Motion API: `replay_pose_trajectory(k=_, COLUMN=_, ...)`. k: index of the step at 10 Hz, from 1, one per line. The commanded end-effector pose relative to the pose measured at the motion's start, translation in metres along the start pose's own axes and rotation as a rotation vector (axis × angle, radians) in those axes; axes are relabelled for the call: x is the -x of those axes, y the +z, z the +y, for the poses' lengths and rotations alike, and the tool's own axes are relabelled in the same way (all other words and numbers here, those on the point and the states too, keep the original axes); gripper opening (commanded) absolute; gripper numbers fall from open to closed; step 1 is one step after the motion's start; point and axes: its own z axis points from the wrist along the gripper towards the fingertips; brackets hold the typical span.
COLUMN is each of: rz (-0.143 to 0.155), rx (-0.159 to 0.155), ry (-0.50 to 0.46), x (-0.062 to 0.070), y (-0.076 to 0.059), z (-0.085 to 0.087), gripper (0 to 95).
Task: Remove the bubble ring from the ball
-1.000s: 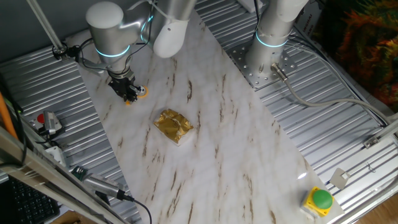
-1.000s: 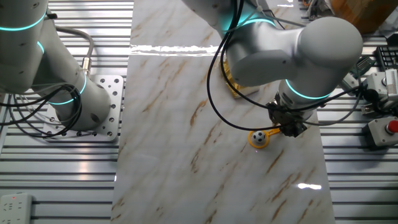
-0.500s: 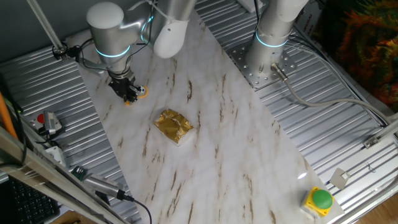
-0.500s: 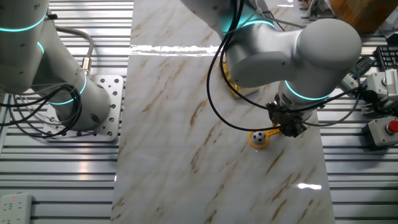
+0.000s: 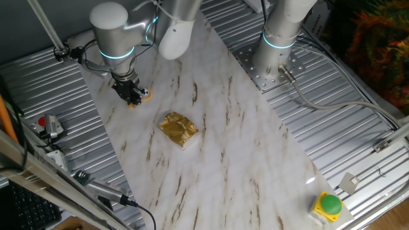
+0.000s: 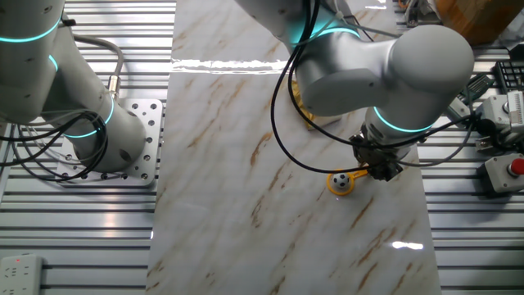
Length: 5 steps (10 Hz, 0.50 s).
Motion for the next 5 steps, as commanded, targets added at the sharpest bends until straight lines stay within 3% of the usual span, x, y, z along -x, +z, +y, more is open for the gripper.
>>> replay_pose_trajectory(k=1, rz=-0.003, rx=-0.001, ry=0.0, x=-0.0001, y=0.0004, z=0.0, gripper=19.0)
replay_pose_trajectory(k=5, rz=-0.007, rx=0.001, ry=0.003, x=-0.0001, y=0.0005, z=0.0, gripper=19.0)
